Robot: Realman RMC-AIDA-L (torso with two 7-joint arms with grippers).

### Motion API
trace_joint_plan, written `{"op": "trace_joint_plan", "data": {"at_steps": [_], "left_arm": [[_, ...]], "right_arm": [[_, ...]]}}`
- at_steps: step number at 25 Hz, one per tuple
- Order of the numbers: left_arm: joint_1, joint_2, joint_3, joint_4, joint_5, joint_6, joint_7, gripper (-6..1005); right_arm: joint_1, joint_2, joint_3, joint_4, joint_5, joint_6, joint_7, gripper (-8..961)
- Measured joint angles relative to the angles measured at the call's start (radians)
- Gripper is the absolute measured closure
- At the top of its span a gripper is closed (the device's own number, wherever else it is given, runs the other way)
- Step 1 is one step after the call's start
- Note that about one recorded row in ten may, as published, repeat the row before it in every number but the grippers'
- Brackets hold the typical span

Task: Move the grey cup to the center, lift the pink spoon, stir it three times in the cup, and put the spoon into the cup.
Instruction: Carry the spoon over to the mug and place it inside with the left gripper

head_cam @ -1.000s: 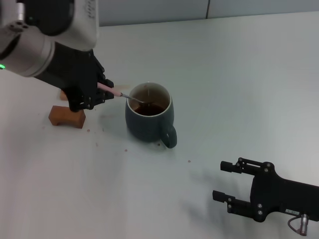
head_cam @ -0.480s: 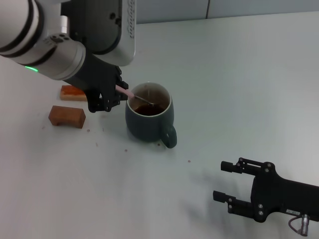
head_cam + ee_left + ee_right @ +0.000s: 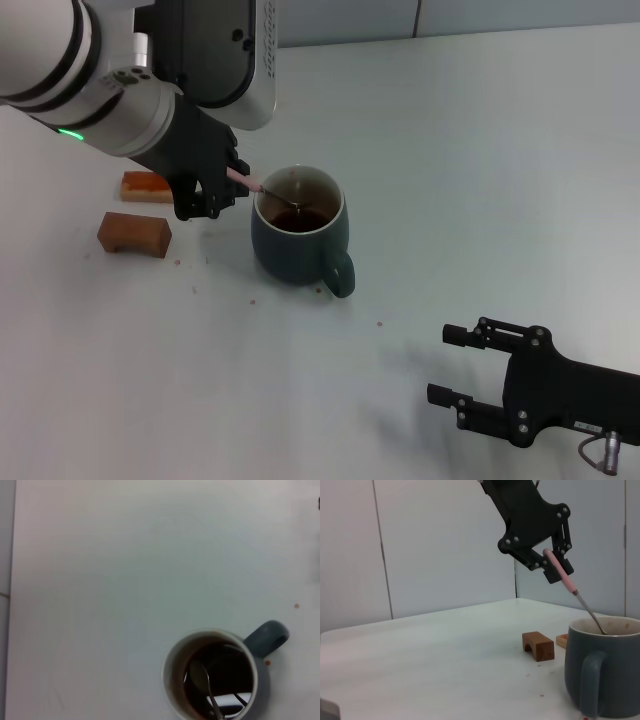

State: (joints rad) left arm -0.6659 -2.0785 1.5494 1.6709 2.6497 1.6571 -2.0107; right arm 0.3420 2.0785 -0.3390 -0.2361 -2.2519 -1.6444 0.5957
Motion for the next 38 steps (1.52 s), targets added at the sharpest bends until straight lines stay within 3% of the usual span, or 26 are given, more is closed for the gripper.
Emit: {"op": "trace_joint_plan", "data": {"at_steps": [15,27,38], "left_arm": [[-0.001,0.000,0.007,0.010,0.003,0.051,-0.002,861],[-0.004,0.000,0.010,-0.020,-0.043,-0.038,0.000,861],[-0.015,0.000,-0.021,-0.050,-0.002,-0.003,-0.002,861]], "right_arm": [[0.000,0.000,0.000,0.000,0.000,0.000,0.000,285],[0.001,0.000,0.000,0.000,0.000,-0.002,0.004,285],[0.005,0.000,0.000,0.000,0.000,-0.002,0.005,285]]}}
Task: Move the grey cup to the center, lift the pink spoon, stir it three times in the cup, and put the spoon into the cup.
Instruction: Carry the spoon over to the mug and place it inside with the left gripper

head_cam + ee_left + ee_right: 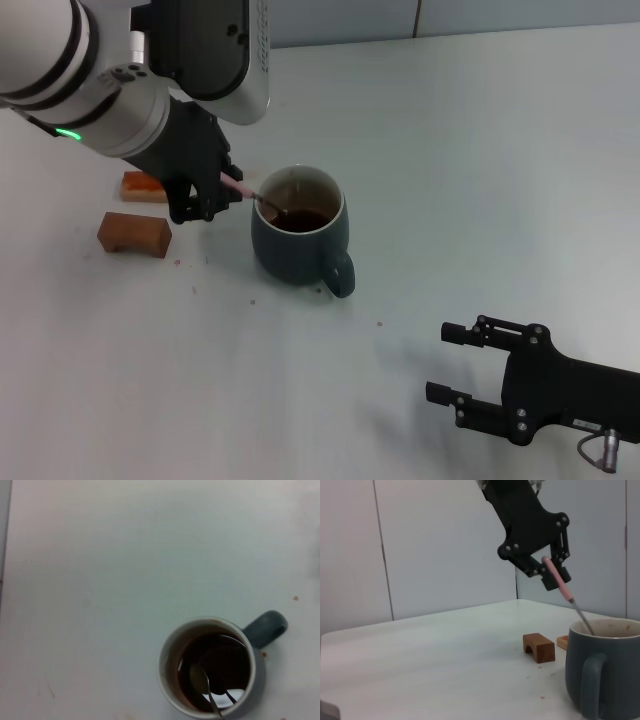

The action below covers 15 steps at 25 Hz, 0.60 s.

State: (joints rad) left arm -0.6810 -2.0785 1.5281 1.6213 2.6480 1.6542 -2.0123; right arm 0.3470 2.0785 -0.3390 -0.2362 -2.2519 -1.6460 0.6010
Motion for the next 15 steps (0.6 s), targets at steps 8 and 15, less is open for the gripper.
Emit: {"op": "trace_joint_plan", "data": {"at_steps": [8,15], "left_arm": [[-0.008,0.000,-0.016,0.003,-0.033,0.045,0.004,861],[-0.009,0.000,-0.008,-0.018,-0.070,0.023,0.010,861]], "right_arm": [[0.001,0.000,0.000,0.002,0.000,0.000,0.001,284],[-0.001,0.000,-0.001,0.002,0.000,0.000,0.001,285]]}}
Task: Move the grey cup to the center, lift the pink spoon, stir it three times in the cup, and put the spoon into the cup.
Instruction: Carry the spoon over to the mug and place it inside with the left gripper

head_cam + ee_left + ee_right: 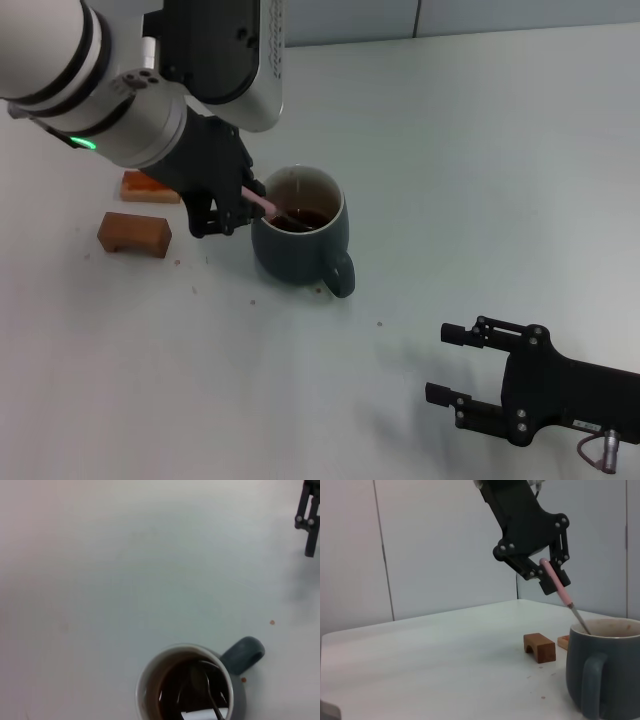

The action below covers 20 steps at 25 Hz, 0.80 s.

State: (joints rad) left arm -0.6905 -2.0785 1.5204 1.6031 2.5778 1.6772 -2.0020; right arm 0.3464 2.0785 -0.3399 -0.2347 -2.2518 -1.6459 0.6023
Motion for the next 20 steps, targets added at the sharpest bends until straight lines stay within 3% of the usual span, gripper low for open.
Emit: {"op": "trace_joint_plan", "data": {"at_steps": [11,20], "left_arm": [[-0.005,0.000,-0.006,-0.036,0.008,-0.081,-0.005,862],[-0.007,0.000,-0.011,-0.044,0.057,-0.054,-0.019,861]], "right_arm": [[0.001,0.000,-0.001,0.000,0.000,-0.003,0.001,284],[0.001,0.000,0.000,0.000,0.000,-0.003,0.001,285]]}}
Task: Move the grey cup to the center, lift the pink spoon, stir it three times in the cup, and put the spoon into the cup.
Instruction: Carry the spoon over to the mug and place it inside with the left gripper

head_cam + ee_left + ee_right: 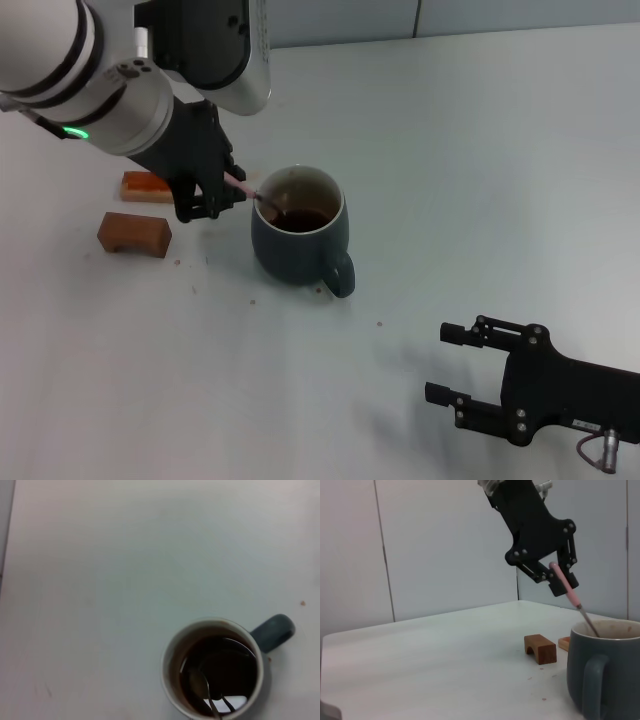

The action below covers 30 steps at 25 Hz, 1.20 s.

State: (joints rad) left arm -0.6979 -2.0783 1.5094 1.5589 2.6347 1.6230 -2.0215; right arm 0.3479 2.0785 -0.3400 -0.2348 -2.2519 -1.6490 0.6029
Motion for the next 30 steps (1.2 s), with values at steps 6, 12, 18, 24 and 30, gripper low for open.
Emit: {"op": "trace_joint_plan", "data": {"at_steps": [6,12,18,24,30], "left_arm": [[0.000,0.001,-0.011,0.009,-0.036,0.049,0.007,862],[0.005,0.001,-0.003,0.007,-0.059,0.019,0.008,862],[0.008,0.000,-0.002,0.003,-0.060,-0.022,-0.001,861],[0.017,0.002,-0.004,-0.002,-0.052,-0.028,-0.003,862],[0.030,0.006,-0.010,-0.003,-0.048,-0.028,-0.005,838]], "right_arm": [[-0.001,0.000,-0.002,0.000,0.000,0.000,0.000,285],[-0.002,0.000,-0.003,0.006,0.000,0.000,0.000,284],[-0.006,0.000,0.000,0.008,0.000,-0.001,-0.003,284],[-0.006,0.000,0.001,0.013,0.000,-0.008,-0.006,284],[-0.006,0.000,0.000,0.013,0.000,-0.010,-0.007,284]]}}
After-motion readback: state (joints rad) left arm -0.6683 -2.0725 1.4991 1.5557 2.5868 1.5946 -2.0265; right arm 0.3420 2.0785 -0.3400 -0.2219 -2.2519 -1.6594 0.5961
